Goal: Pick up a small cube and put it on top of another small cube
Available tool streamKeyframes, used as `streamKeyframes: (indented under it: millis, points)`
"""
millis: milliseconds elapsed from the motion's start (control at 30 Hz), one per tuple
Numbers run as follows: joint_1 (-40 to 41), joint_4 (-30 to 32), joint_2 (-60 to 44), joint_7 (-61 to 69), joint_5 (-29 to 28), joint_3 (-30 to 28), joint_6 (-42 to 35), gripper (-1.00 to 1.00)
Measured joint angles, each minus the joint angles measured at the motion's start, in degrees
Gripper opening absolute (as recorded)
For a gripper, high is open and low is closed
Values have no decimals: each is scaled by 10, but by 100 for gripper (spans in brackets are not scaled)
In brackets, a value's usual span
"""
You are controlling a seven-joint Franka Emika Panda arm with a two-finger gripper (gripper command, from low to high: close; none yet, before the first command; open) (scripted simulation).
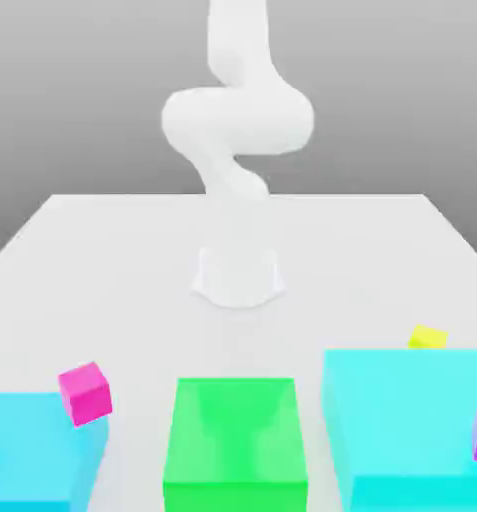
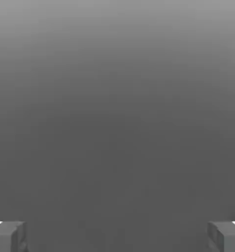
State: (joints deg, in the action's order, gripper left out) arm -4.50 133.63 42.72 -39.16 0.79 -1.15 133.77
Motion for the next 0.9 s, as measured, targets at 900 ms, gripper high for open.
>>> streamKeyframes:
  millis: [900]
  points:
    - [-398,198,-339,714,78,-9,213,0]
